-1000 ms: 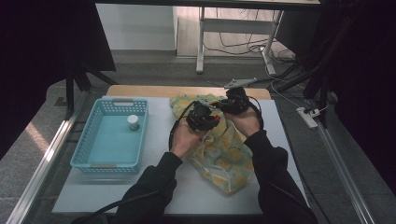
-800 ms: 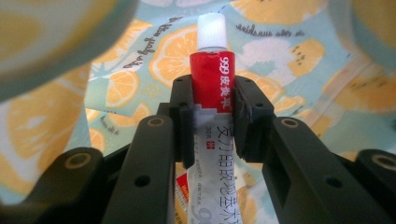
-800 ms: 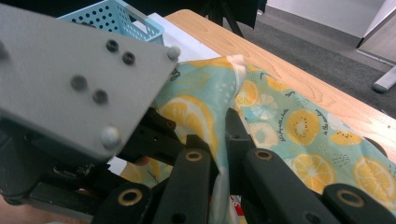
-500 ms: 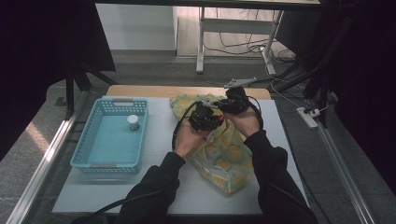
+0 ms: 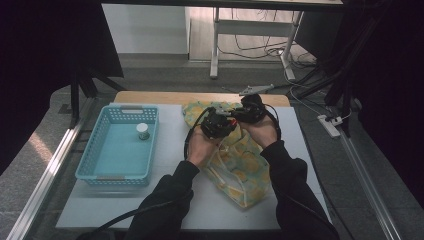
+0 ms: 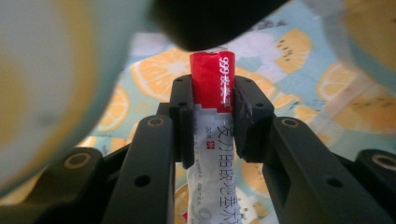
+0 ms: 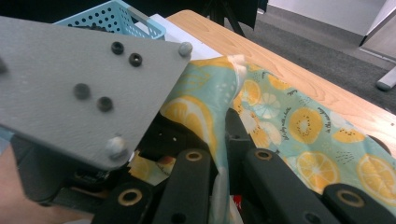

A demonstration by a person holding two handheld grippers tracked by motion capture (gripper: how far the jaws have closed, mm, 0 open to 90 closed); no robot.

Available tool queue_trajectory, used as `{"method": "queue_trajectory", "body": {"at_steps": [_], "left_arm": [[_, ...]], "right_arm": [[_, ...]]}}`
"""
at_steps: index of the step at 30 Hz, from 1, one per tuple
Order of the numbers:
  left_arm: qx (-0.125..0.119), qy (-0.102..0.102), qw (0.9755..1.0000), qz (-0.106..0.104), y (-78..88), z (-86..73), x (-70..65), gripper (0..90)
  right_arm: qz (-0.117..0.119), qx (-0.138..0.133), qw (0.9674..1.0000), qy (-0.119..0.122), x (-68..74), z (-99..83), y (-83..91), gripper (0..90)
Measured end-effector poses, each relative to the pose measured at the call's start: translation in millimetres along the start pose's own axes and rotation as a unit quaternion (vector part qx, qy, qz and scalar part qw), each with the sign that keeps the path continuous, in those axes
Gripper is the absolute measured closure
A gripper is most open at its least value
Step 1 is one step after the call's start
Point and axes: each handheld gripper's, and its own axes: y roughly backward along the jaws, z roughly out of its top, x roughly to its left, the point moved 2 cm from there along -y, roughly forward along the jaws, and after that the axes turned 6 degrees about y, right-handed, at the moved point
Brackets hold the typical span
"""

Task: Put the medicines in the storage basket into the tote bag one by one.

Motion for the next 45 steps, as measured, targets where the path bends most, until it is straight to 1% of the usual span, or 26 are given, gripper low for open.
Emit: {"method": "queue_trajectory", "body": {"at_steps": [6, 12, 13, 15, 16, 18, 20, 22, 23, 25, 27, 28, 31, 33, 37, 38, 40, 41, 42, 43, 45], "left_arm": [[0.013, 0.001, 0.9998, 0.013, -8.7, -4.3, 9.0, 71.4], [0.020, -0.006, 0.9997, 0.013, -18.7, -7.6, 15.9, 70.3], [0.018, -0.005, 0.9997, 0.014, -20.2, -8.2, 17.1, 69.2], [0.024, -0.007, 0.9995, 0.021, -21.2, -9.0, 19.6, 61.9], [0.024, -0.005, 0.9995, 0.021, -21.5, -9.5, 20.4, 60.0], [0.027, -0.008, 0.9992, 0.029, -20.5, -10.5, 21.4, 54.3], [0.028, -0.007, 0.9993, 0.023, -18.5, -11.9, 21.8, 51.4], [0.024, -0.001, 0.9996, 0.013, -15.2, -13.3, 21.1, 47.2], [0.026, -0.002, 0.9996, 0.006, -13.0, -14.1, 20.9, 45.9], [0.022, 0.002, 0.9997, -0.004, -7.9, -15.7, 19.6, 43.3], [0.028, 0.005, 0.9994, -0.021, -2.3, -16.9, 18.6, 42.1], [0.030, 0.005, 0.9993, -0.023, 0.5, -17.3, 17.9, 40.6], [0.037, -0.005, 0.9990, -0.025, 10.5, -18.1, 14.6, 37.1], [0.040, -0.013, 0.9988, -0.026, 18.2, -18.0, 12.3, 36.5], [0.039, -0.016, 0.9986, -0.031, 34.9, -18.6, 9.2, 32.4], [0.040, -0.015, 0.9986, -0.032, 39.3, -19.2, 9.0, 31.2], [0.035, -0.008, 0.9985, -0.041, 48.1, -21.4, 9.8, 30.7], [0.035, -0.002, 0.9984, -0.044, 52.2, -22.6, 10.4, 29.2], [0.032, 0.000, 0.9984, -0.047, 56.6, -24.1, 10.9, 27.5], [0.030, -0.003, 0.9984, -0.047, 61.2, -26.0, 11.7, 26.2], [0.032, 0.001, 0.9988, -0.038, 68.7, -29.8, 13.8, 23.5]], "right_arm": [[-0.002, 0.005, 1.0000, -0.001, 0.9, -0.5, -2.5, 89.4], [-0.008, 0.011, 0.9999, -0.001, -0.1, -1.4, -6.7, 89.4], [-0.012, 0.014, 0.9998, -0.001, -0.4, -1.9, -7.8, 89.4], [-0.014, 0.017, 0.9998, -0.004, -1.5, -3.1, -10.0, 89.4], [-0.015, 0.018, 0.9997, -0.006, -2.0, -3.7, -10.9, 89.3], [-0.018, 0.020, 0.9996, -0.006, -2.9, -4.8, -13.1, 89.4], [-0.017, 0.019, 0.9996, -0.009, -3.4, -5.4, -14.1, 89.3], [-0.018, 0.019, 0.9996, -0.009, -3.6, -5.3, -14.4, 89.3], [-0.017, 0.018, 0.9996, -0.010, -3.4, -5.2, -14.3, 89.3], [-0.018, 0.018, 0.9996, -0.009, -3.4, -4.9, -13.7, 89.3], [-0.019, 0.016, 0.9997, -0.008, -3.7, -4.8, -12.7, 89.3], [-0.018, 0.016, 0.9997, -0.008, -3.9, -4.8, -12.2, 89.3], [-0.018, 0.016, 0.9997, -0.008, -4.2, -5.2, -11.1, 89.3], [-0.017, 0.016, 0.9997, -0.008, -4.2, -5.6, -10.8, 89.3], [-0.015, 0.017, 0.9997, -0.010, -4.5, -6.7, -10.2, 89.3], [-0.016, 0.017, 0.9997, -0.010, -4.8, -7.0, -9.9, 89.3], [-0.015, 0.016, 0.9997, -0.010, -5.2, -7.4, -9.1, 89.3], [-0.016, 0.017, 0.9997, -0.011, -5.3, -7.5, -8.5, 89.3], [-0.016, 0.017, 0.9997, -0.011, -5.5, -7.5, -7.9, 89.3], [-0.015, 0.016, 0.9997, -0.013, -5.5, -7.5, -7.4, 89.3], [-0.014, 0.015, 0.9997, -0.012, -5.6, -7.4, -6.1, 89.3]]}}
